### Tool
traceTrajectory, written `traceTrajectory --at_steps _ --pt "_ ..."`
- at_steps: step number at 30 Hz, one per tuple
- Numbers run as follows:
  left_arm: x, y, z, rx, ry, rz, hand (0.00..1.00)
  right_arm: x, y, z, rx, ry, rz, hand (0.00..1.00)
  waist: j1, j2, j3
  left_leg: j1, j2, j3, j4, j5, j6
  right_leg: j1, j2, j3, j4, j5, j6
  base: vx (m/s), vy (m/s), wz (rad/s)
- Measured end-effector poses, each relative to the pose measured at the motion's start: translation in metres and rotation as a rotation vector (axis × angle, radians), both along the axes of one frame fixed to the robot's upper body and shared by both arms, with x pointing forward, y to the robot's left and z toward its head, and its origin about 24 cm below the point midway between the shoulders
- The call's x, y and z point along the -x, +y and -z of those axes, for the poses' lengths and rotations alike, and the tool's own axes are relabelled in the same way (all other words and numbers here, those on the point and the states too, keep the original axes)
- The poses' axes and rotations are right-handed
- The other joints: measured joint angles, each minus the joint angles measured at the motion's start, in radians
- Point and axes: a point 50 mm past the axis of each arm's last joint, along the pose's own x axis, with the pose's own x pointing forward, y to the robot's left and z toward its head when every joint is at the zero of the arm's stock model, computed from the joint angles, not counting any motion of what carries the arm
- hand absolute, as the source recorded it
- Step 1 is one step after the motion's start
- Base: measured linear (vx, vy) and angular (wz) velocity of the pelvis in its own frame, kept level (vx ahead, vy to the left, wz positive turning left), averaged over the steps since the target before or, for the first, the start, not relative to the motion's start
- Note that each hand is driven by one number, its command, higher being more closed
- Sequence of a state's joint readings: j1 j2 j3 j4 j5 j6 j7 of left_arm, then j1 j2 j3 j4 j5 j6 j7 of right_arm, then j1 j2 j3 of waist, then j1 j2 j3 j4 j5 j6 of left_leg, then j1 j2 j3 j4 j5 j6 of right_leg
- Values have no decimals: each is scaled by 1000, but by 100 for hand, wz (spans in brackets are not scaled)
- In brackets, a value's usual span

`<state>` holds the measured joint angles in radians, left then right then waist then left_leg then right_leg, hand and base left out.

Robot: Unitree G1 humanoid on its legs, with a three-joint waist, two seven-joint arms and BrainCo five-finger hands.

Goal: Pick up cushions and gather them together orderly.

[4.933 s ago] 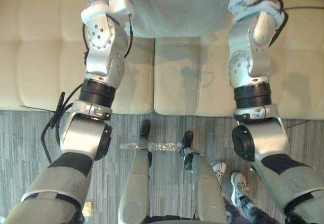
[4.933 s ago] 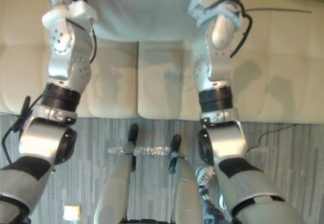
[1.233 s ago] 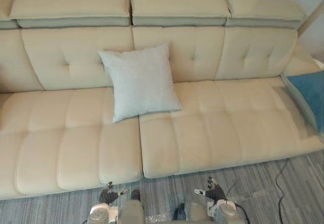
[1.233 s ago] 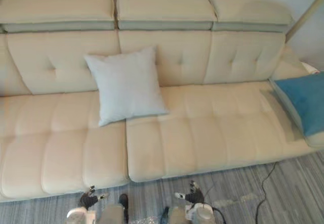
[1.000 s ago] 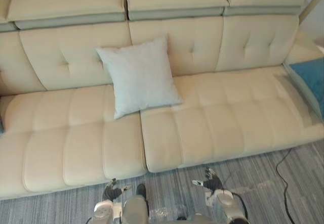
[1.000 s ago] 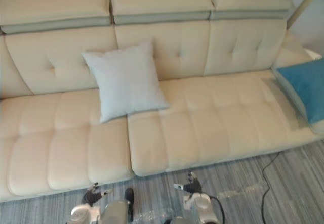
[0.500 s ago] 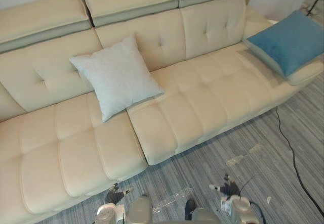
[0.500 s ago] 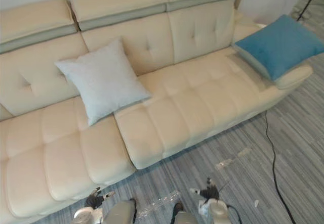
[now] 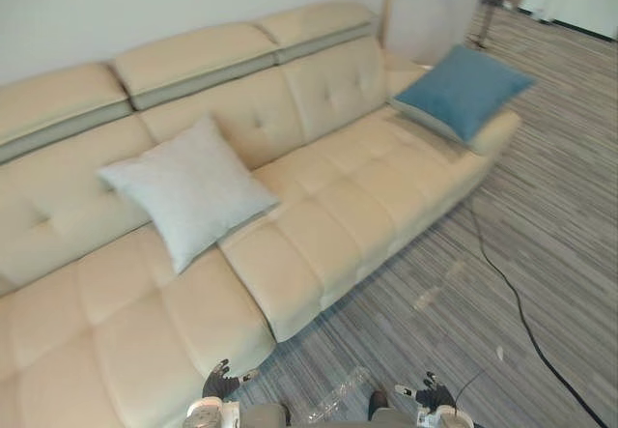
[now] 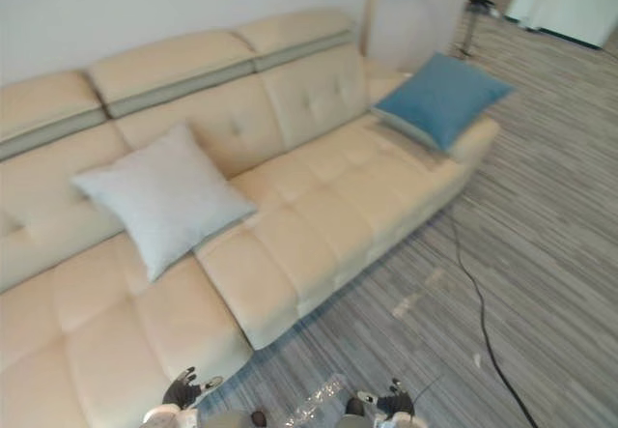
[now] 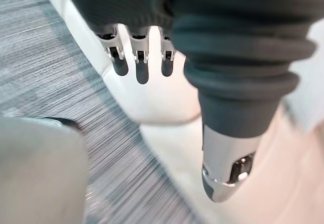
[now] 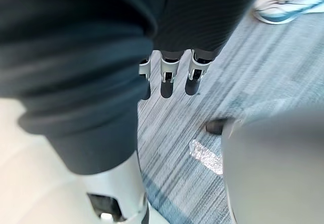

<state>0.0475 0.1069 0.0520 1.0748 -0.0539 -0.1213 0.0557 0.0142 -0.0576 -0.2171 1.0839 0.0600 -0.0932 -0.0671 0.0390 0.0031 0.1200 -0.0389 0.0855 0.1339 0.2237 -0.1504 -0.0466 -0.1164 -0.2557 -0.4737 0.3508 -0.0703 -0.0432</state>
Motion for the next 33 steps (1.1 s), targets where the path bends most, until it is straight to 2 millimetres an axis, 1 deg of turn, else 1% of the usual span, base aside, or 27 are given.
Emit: traceTrajectory --at_steps 1,2,3,4,5,6,7,8,9,11,13,14,15,16,17,18,20,21,22,23,24,26,29,30,31,32,33 --pt "0 1 0 -4 1 4 0 0 2 0 -4 -1 -1 0 0 -5 -3 13 3 15 -5 1 -2 9 -6 -27 26 -7 5 113 -78 -138" --pt "-3 2 -1 -10 -5 9 0 5 2 2 -6 12 3 0 1 -38 -11 32 -4 62 -1 0 -6 6 -6 -74 19 -21 26 95 -53 -109" --pt "-6 2 -1 -10 -1 12 0 1 1 0 1 2 -3 0 3 -36 -5 33 -5 70 3 0 3 8 1 -79 11 -11 12 17 -79 -135" --pt "-8 -8 1 16 14 19 0 -2 -4 -1 18 -7 -17 0 0 -29 -2 40 -9 65 -30 16 34 19 41 -51 -72 33 5 -101 -47 -107" --pt "-9 -13 2 28 14 22 0 -1 -9 -2 31 -2 -19 0 5 -8 -11 43 3 60 -62 22 43 32 75 -30 -134 54 11 -104 -51 -102" --pt "-11 -21 2 46 4 24 0 -3 -14 -4 46 -6 -20 0 7 10 -22 44 29 96 -79 23 -10 23 74 -48 -48 -30 23 -64 -96 -81" --pt "-14 -20 0 37 -12 40 0 -1 -11 -2 39 5 -25 0 10 -17 -21 42 18 119 -65 22 -13 22 44 -29 48 -131 71 8 -140 -63" --pt "-16 -17 -2 29 -19 49 0 -2 -7 -2 30 4 -30 0 10 -35 -20 39 17 127 -51 18 -18 33 52 -4 11 -151 88 11 -164 -46" --pt "-19 -16 -2 21 -19 59 0 -7 -6 -3 29 -9 -37 0 13 -31 -11 30 48 132 -23 11 -25 41 99 16 -41 -122 64 -22 -154 -40" --pt "-20 -17 -3 21 -20 68 0 -10 -3 -4 26 -22 -27 0 18 -5 0 -37 121 123 92 5 -34 107 200 17 -217 -34 30 -45 -206 -34" --pt "-22 -17 -3 20 -26 67 0 -8 -6 -4 34 -20 -8 0 23 12 14 -66 156 107 180 -10 -42 134 239 28 -261 -11 10 -41 -163 -32" --pt "-21 -17 -3 20 -22 63 0 -8 -8 -4 43 -23 -6 0 24 17 28 -68 159 88 200 -10 -42 148 248 43 -270 -7 4 -49 -106 -33" --pt "-20 -18 -2 21 -20 63 0 -8 -8 -4 45 -24 -5 0 24 13 35 -67 156 68 199 -17 -42 151 250 51 -273 -6 3 -53 -68 -33" --pt "-18 -20 -2 28 -19 56 0 -8 -9 -5 50 -24 1 0 26 23 36 -67 122 -36 185 -38 -55 151 253 73 -285 -5 0 -48 6 -38" --pt "-18 -21 -2 32 -22 50 0 -6 -11 -4 52 -22 10 0 26 28 40 -67 83 -114 153 -48 -69 151 253 94 -293 -8 7 -55 18 -40" --pt "-18 -21 -2 34 -24 45 0 -6 -12 -4 53 -22 12 0 27 28 43 -68 69 -136 140 -48 -69 151 252 102 -295 -7 8 -42 87 -40" --pt "-19 -21 -3 41 -35 30 0 -4 -12 -4 52 -17 14 0 31 37 53 -101 5 -220 56 -42 -68 151 250 138 -305 -9 3 -21 129 -35" --pt "-19 -21 -3 46 -39 17 0 -3 -12 -4 52 -15 15 0 36 36 57 -105 -6 -231 45 -21 -67 151 249 151 -303 -9 3 4 131 -64" --pt "-20 -19 -4 51 -56 -12 0 0 -10 -2 48 -7 16 0 67 35 58 -90 -11 -223 29 16 -67 151 254 189 -307 -9 9 54 132 -70" --pt "-21 -15 -5 45 -65 -24 0 0 -5 -2 35 -7 9 0 76 38 58 -85 -16 -209 24 1 -51 152 255 223 -319 -3 26 75 127 -72" --pt "-21 -14 -5 53 -67 -49 0 -2 -5 -2 36 -13 9 0 76 31 61 -84 -21 -201 36 -12 -42 149 254 250 -326 5 38 96 100 -29" --pt "-21 -12 -6 62 -75 -86 0 -3 -5 -2 37 -15 8 0 76 25 66 -88 -29 -181 63 -41 -29 148 253 294 -329 7 42 150 161 -28" --pt "-17 -10 -5 63 -69 -111 0 -8 -2 -3 33 -25 -15 0 85 23 47 -79 -32 -132 97 -105 -14 133 244 349 -299 -20 74 205 154 -58" --pt "-16 -9 -4 63 -68 -113 0 -8 -2 -3 27 -24 -18 0 88 21 40 -61 -32 -100 100 -131 -10 97 234 374 -205 -68 91 251 129 -57" --pt "-15 -9 -4 62 -68 -112 0 -8 -1 -3 25 -25 -20 0 93 22 39 -51 -32 -84 99 -134 -10 79 226 378 -153 -90 93 278 106 -70" --pt "-14 -7 -4 58 -64 -112 0 -8 0 -3 17 -25 -24 0 97 16 37 -10 -36 -38 98 -140 6 17 196 374 34 -159 136 319 75 -52" --pt "-12 -5 -4 51 -57 -111 0 -7 2 -2 11 -23 -27 0 92 9 34 28 -52 -33 103 -145 15 -35 167 347 169 -172 155 331 64 -42"
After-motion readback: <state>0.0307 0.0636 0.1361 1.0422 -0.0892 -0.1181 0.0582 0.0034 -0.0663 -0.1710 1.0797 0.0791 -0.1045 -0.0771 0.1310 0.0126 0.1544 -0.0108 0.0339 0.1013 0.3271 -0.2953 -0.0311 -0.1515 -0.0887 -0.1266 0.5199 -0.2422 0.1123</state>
